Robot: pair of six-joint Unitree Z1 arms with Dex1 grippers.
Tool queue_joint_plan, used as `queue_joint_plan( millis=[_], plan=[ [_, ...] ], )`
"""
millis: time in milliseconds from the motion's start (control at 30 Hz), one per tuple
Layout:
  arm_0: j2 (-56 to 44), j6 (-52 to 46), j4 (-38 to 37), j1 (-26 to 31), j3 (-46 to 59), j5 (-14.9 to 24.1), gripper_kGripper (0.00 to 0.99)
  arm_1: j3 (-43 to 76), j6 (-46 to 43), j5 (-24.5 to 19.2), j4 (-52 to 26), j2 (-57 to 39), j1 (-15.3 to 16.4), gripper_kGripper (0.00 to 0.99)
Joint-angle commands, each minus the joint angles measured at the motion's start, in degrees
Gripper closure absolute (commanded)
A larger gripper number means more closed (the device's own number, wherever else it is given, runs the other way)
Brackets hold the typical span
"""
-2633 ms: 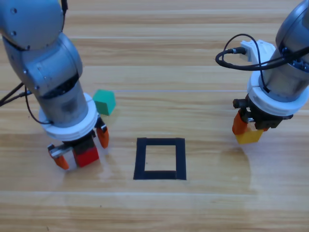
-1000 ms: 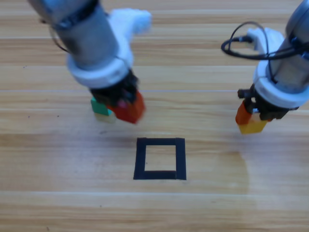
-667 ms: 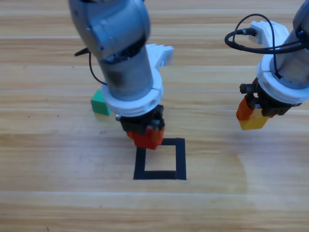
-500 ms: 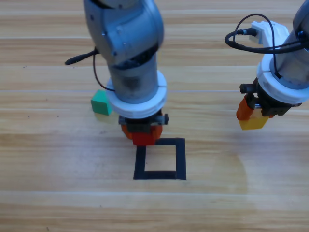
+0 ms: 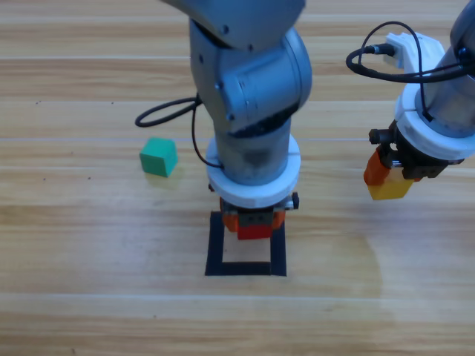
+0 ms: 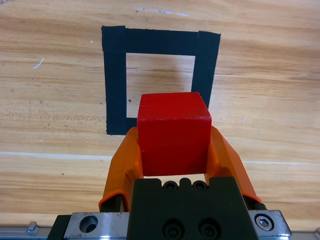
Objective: Stack the blocks in the rectangular block: red at the bottom, yellow in the middle, green on top
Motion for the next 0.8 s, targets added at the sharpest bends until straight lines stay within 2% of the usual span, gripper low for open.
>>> queue_joint_plan(
  millis=[33, 533, 800],
  plan=[
    [4.3, 0.2, -0.4, -0.9, 1.3, 0.0, 0.924, 1.8, 0.6, -0.1, 0.0, 0.9, -1.4, 0.99],
    [3.8, 3.0, -6.0, 0.4, 7.6, -0.4, 0.924, 1.9, 0.7, 0.0, -0.2, 1.1, -1.4, 0.99],
    [3.7, 3.1, -6.7, 0.5, 7.9, -0.3, 0.924, 2.0, 0.8, 0.0, -0.3, 1.2, -1.4, 0.99]
  ],
)
